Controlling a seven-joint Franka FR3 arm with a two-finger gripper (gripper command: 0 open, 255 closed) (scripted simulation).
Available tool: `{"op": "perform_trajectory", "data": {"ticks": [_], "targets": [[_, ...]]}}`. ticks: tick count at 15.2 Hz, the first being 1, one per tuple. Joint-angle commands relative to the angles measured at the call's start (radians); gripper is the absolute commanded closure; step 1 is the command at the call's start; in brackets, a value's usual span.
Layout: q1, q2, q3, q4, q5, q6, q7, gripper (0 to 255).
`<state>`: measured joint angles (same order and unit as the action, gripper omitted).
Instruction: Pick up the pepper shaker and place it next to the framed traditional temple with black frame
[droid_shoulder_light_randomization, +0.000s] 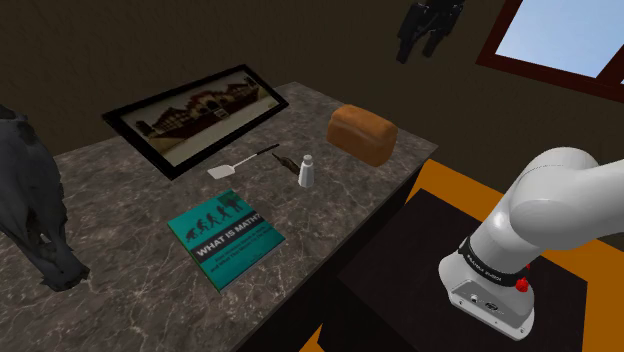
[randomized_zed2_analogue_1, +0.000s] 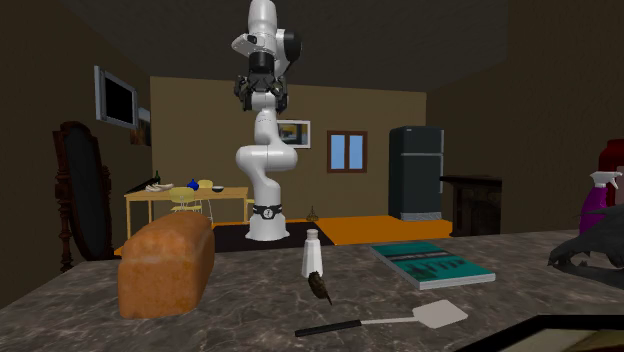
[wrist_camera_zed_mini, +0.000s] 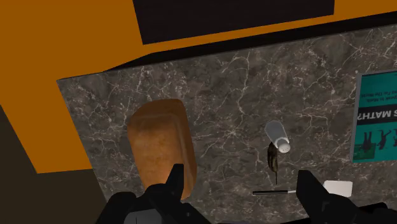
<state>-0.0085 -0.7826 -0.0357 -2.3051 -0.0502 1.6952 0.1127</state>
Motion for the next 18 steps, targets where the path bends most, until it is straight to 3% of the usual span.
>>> {"op": "perform_trajectory", "data": {"ticks": [1,10,18], "targets": [[0.000,0.000,0.000,0.000,0.000,0.000,0.000,0],[0.037,0.199,0.016,-0.104,0.046,0.268,0.017,0],[0.074,0.445,0.032,-0.113,0.093,0.493,0.018,0]]}}
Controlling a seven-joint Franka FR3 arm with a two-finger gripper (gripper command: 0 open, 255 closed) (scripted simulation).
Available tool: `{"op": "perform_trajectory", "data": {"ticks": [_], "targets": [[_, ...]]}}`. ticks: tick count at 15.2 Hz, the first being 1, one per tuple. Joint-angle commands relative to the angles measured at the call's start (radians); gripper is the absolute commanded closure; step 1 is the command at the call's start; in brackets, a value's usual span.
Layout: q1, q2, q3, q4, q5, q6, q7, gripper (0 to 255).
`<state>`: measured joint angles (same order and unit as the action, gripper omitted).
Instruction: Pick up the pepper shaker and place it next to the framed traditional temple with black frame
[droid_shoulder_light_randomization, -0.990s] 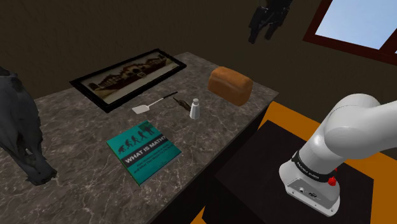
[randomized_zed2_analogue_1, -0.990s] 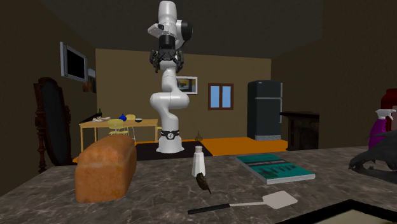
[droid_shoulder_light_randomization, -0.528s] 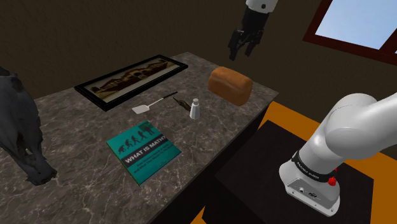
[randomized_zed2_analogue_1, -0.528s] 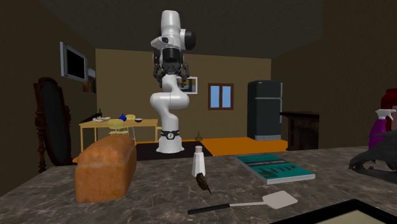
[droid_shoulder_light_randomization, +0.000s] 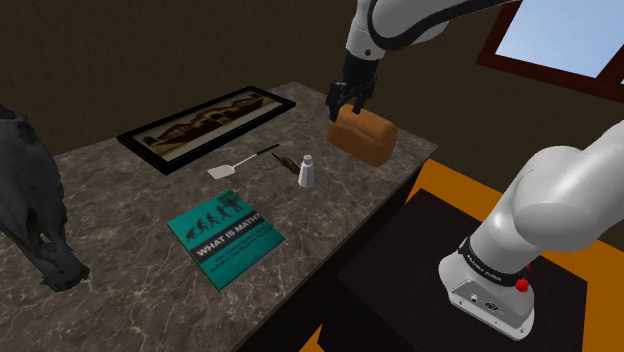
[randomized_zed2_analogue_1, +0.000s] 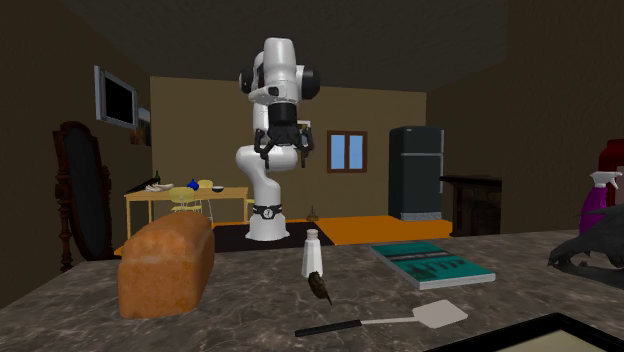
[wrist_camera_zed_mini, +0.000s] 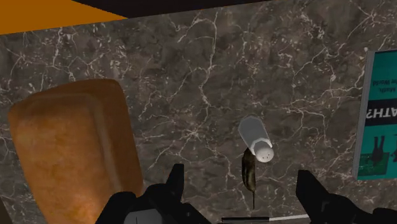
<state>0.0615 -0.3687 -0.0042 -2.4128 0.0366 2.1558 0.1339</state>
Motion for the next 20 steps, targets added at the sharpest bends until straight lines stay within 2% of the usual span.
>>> {"op": "perform_trajectory", "data": {"ticks": [1,11,20], "targets": [[0.008,0.065,0.003,0.000,0.013,0.059,-0.004,0],[0.049,0.420,0.030,0.109,0.081,0.271,-0.026,0],[0.053,0.502,0.036,0.095,0.090,0.367,-0.032,0]]}}
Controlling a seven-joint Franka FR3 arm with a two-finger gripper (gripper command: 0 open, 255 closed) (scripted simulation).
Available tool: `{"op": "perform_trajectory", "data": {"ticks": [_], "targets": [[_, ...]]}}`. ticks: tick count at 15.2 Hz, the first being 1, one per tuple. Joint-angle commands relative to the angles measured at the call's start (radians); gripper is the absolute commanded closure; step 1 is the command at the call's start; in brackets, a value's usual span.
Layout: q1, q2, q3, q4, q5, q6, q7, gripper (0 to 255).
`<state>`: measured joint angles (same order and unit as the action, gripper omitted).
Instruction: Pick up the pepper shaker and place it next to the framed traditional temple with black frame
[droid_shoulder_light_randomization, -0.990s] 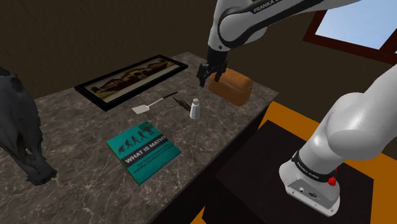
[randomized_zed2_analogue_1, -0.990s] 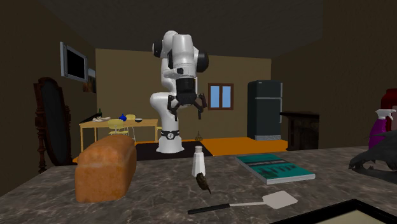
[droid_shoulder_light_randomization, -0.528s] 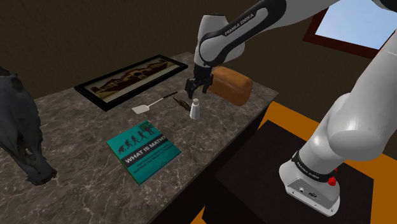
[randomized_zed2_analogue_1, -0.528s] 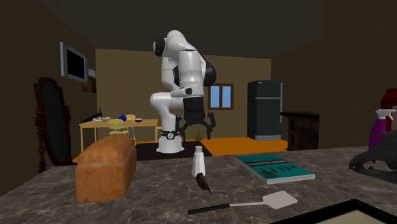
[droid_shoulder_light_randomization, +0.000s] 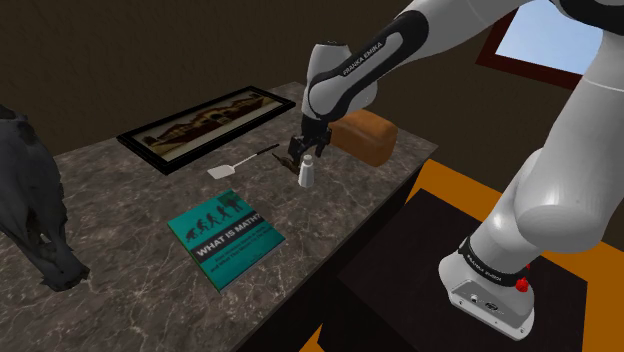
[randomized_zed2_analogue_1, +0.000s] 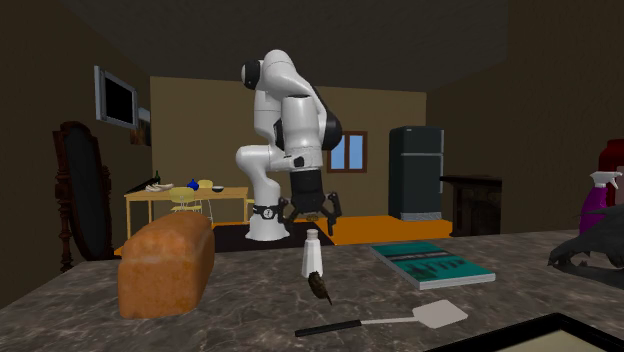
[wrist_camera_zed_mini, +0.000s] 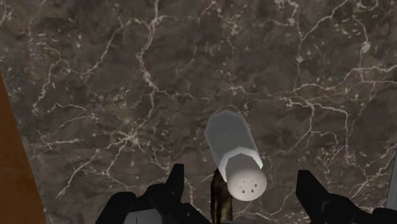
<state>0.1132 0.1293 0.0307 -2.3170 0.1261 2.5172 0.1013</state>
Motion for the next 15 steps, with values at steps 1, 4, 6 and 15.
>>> {"op": "perform_trajectory", "data": {"ticks": [1,4,6,15], "targets": [[0.001,0.004,0.001,-0.001,0.000,0.005,0.001,0],[0.001,0.004,0.001,-0.001,0.000,0.005,0.001,0],[0.001,0.004,0.001,-0.001,0.000,0.005,0.001,0],[0.001,0.003,0.001,-0.001,0.000,0.005,0.000,255]]}}
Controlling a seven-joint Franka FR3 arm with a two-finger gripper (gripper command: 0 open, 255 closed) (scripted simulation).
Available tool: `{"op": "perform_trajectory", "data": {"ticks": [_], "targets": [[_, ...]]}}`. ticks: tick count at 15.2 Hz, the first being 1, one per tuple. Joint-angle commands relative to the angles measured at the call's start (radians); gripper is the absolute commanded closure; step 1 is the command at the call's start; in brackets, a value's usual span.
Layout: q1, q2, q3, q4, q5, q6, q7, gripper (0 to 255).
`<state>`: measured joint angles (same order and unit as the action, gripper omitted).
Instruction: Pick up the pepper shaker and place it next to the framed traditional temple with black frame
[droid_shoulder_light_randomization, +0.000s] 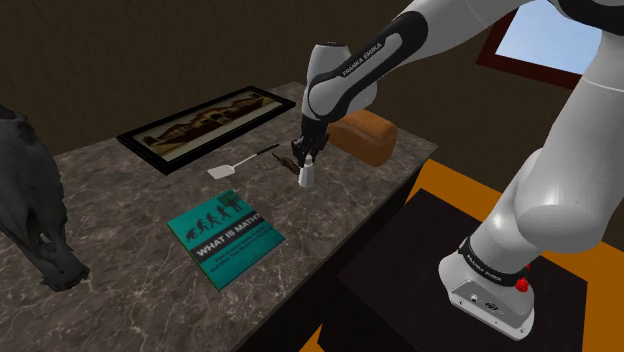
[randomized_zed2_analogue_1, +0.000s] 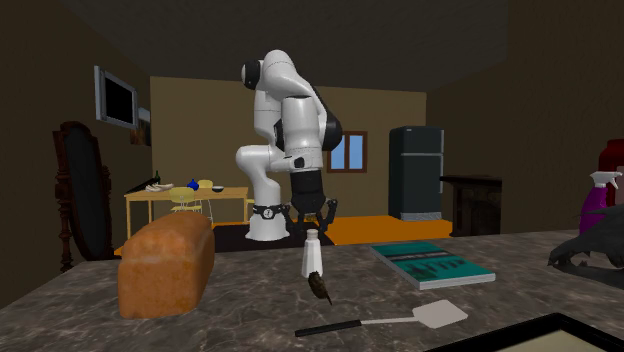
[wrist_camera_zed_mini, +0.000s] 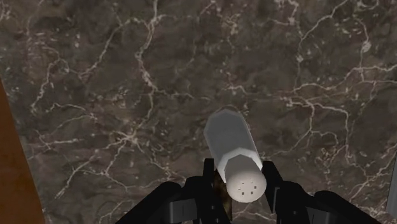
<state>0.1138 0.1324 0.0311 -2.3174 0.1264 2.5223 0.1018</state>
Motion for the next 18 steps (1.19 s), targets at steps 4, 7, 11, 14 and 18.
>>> {"op": "perform_trajectory", "data": {"ticks": [4,7,11,14,18], "targets": [[0.000,-0.030,-0.001,0.008,-0.004,-0.038,0.006,255],[0.000,-0.059,-0.002,0.018,-0.009,-0.078,0.011,255],[-0.001,-0.094,-0.003,0.035,-0.014,-0.130,0.017,255],[-0.001,-0.119,-0.003,0.050,-0.017,-0.170,0.022,255],[-0.002,-0.149,-0.004,0.073,-0.021,-0.223,0.027,255]]}}
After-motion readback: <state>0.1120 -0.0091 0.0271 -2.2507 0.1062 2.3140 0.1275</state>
